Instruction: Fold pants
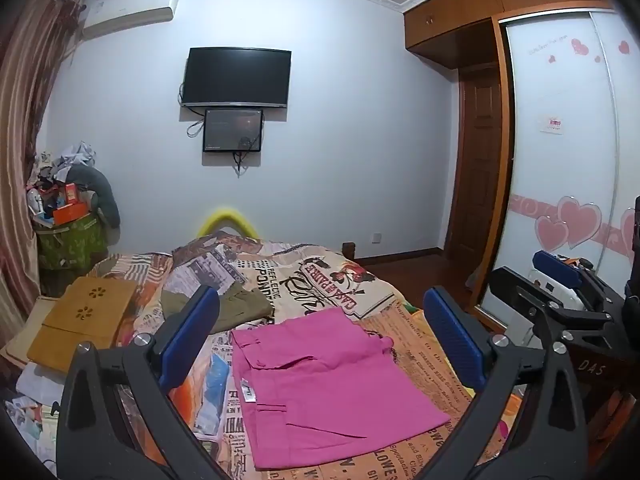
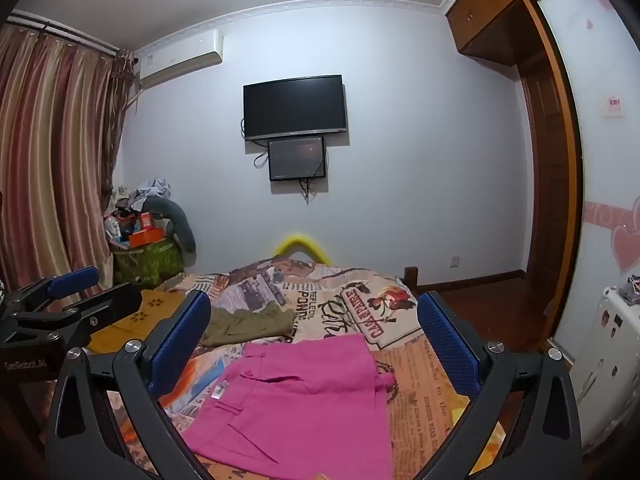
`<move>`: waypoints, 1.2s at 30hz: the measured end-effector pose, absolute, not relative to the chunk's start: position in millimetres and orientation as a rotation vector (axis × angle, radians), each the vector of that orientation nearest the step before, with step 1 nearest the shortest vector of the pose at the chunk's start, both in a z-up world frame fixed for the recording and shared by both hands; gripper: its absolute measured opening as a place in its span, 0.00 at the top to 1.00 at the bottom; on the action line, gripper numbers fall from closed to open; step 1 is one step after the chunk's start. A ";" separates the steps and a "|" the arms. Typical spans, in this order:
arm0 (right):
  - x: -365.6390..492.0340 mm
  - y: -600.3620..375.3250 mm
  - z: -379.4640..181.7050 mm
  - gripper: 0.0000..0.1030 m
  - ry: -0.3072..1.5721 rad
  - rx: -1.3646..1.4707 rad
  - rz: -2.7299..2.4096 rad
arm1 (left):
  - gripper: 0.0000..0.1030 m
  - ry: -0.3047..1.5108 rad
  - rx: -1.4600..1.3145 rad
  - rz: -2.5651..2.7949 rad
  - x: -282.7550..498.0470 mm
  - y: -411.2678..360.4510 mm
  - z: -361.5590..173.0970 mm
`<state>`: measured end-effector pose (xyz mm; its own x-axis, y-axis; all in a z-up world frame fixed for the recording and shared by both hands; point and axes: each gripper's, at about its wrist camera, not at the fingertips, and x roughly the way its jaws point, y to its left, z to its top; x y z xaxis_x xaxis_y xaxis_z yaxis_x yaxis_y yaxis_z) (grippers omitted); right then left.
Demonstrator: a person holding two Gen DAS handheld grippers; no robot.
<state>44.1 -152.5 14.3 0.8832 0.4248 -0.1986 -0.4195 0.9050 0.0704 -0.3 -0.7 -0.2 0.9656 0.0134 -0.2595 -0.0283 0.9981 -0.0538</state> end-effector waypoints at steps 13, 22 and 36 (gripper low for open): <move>38.8 -154.8 13.1 0.00 0.213 0.028 0.443 | 0.00 0.257 -0.056 0.025 1.0 0.4 -5.0; 44.7 -151.9 11.9 0.00 0.221 0.026 0.444 | 0.00 0.242 -0.043 0.038 -2.5 -1.6 -6.6; 47.4 -149.2 6.4 0.00 0.235 0.031 0.450 | 0.00 0.240 -0.038 0.044 -4.4 -4.0 -2.7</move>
